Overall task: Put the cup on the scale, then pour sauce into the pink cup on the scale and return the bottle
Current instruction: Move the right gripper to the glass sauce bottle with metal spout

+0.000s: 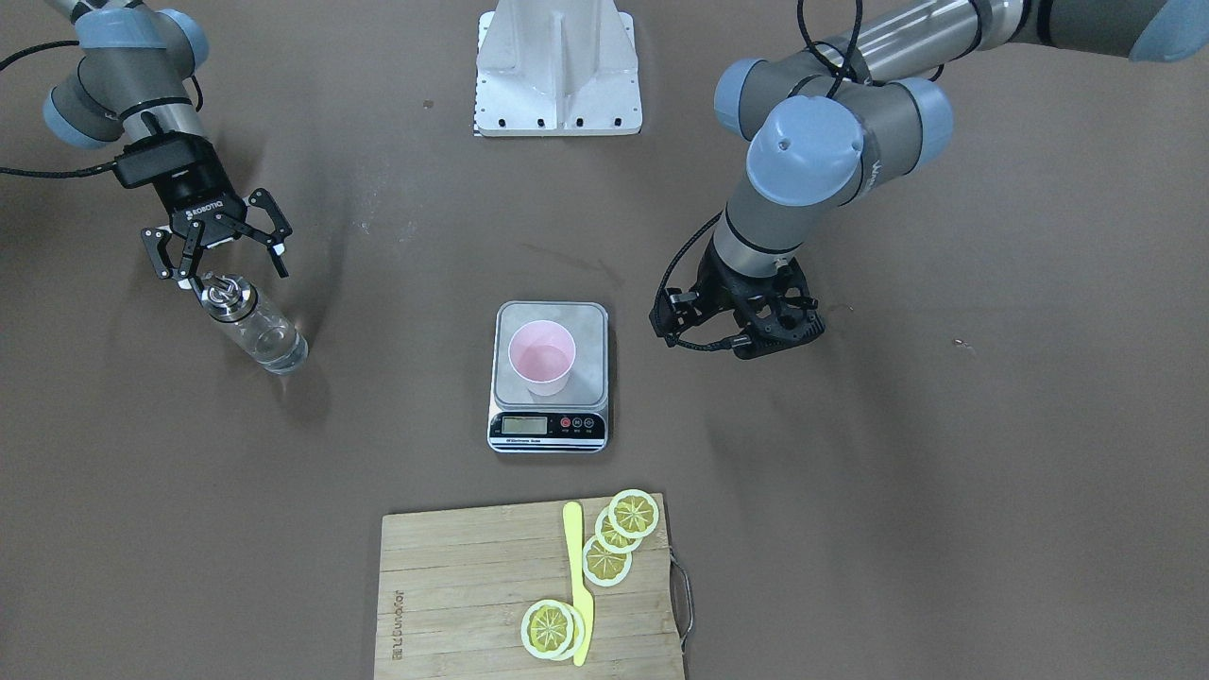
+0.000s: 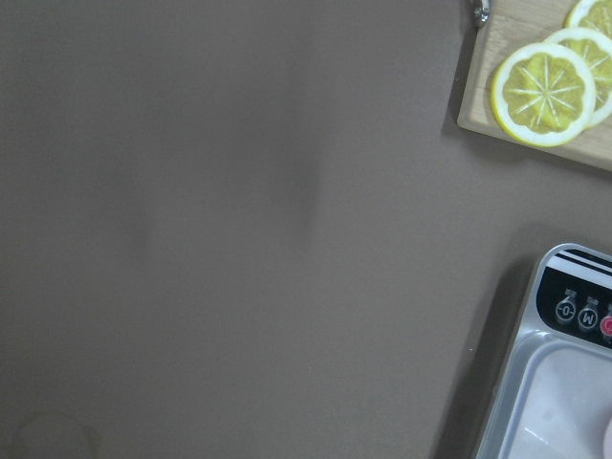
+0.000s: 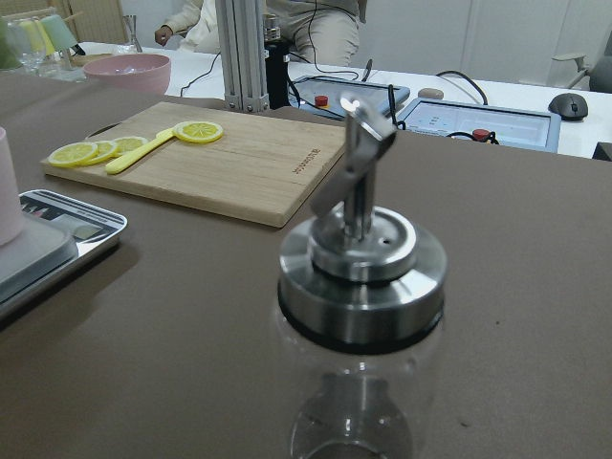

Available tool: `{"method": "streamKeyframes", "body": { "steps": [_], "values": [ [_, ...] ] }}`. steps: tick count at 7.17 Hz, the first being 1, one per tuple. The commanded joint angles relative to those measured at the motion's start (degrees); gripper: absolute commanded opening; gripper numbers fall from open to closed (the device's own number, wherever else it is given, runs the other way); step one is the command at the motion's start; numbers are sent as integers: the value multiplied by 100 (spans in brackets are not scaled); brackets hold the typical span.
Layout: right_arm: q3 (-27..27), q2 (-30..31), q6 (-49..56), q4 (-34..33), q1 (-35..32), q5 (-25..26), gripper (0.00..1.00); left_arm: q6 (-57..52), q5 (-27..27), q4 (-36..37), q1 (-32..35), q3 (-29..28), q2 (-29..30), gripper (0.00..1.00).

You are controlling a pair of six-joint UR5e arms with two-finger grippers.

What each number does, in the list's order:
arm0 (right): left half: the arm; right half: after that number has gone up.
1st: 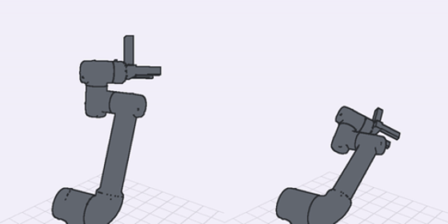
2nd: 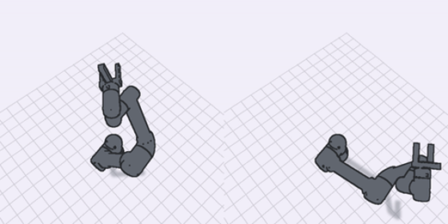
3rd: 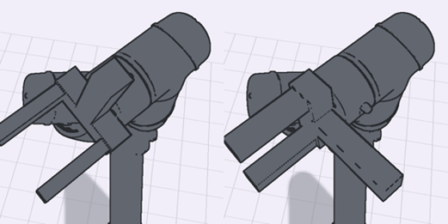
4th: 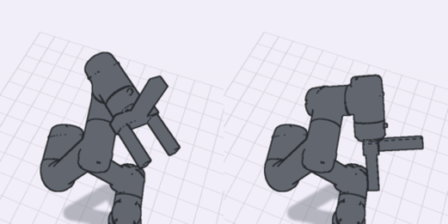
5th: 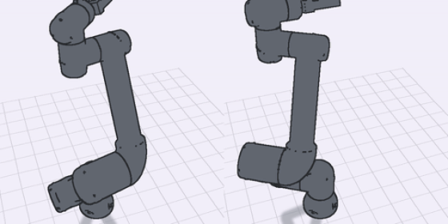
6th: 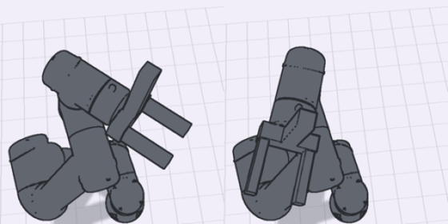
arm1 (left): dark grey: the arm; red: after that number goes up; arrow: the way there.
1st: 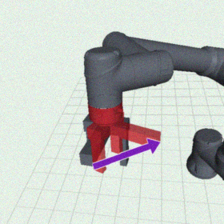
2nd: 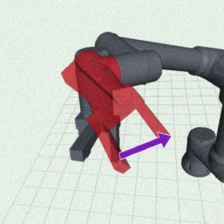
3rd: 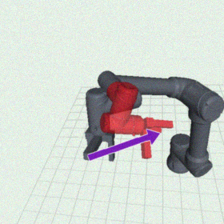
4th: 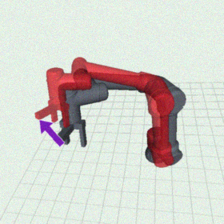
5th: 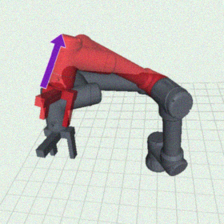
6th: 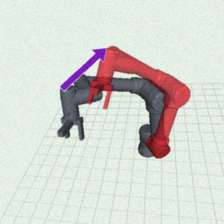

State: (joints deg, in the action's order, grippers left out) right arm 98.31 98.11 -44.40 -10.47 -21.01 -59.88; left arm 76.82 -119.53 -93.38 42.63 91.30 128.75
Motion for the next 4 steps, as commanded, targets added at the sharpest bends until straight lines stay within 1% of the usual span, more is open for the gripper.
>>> {"method": "streamKeyframes", "body": {
  "steps": [1, 2, 3, 4],
  "values": [
    [-232, -81, 125, 289, 9, 12, 98, 0, 0, -118, 0, -69, 1, 98],
    [-617, -351, 134, 665, 1, 29, 98, 0, 0, -163, 0, -121, 1, 98],
    [-803, -450, 229, 747, 1, 21, 98, 0, 0, -163, 0, -122, 1, 98],
    [-805, -451, 387, 757, -34, 12, 98, 0, 0, -163, 0, -130, 10, 98]
  ]
}}
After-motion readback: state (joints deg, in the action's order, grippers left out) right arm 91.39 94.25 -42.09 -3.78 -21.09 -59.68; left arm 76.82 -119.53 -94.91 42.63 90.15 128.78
